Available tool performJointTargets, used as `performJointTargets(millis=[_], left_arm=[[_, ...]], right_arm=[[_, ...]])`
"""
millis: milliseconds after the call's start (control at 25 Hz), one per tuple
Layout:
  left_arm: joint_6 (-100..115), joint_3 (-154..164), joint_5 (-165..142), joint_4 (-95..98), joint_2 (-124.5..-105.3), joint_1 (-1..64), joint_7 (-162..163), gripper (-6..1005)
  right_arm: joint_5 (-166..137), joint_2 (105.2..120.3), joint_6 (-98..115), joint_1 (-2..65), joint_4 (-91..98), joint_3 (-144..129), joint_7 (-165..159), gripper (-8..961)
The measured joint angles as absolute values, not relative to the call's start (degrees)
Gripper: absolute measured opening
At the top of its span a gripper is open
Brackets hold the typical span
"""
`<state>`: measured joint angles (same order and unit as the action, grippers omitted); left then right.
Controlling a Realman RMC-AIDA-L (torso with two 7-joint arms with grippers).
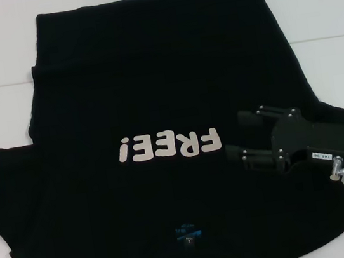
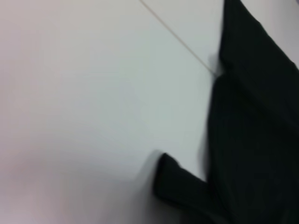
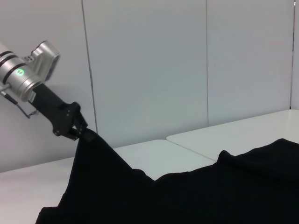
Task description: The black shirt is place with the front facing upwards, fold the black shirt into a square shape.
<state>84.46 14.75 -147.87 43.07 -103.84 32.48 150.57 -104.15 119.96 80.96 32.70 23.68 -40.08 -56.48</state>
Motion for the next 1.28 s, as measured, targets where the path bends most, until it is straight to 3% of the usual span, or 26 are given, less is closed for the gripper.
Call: performJointTargets(millis=[280, 520, 600, 920, 1080, 1280], left_arm=[[87.8, 15.5, -143.7, 42.8, -104.59, 36.0, 150.4, 43], [88.4, 20.6, -139.2, 40.4, -108.16, 41.0, 148.6, 44], [85.1, 24.9, -139.1, 36.9, -110.36, 43.1, 147.3, 44], [79.8, 28.9, -137.7, 33.2, -113.79, 42.7, 145.2, 45], [79.6, 28.6, -131.5, 33.1, -114.40, 40.7, 138.9, 46], [82.8, 28.6, -120.7, 33.0, -113.57, 36.2, 125.5, 227]], right_arm=[[-104.2, 119.97, 81.1, 32.5, 23.6, -40.1, -56.7, 806], [-104.2, 120.04, 80.8, 32.6, 23.4, -40.3, -56.8, 806], [-104.2, 120.07, 80.7, 32.8, 23.4, -40.3, -56.9, 806], [-104.1, 120.06, 80.8, 33.0, 23.4, -40.2, -56.9, 807], [-104.1, 120.05, 80.9, 33.0, 23.5, -40.2, -57.0, 807], [-103.7, 120.06, 81.1, 32.9, 23.5, -40.2, -57.0, 807]])
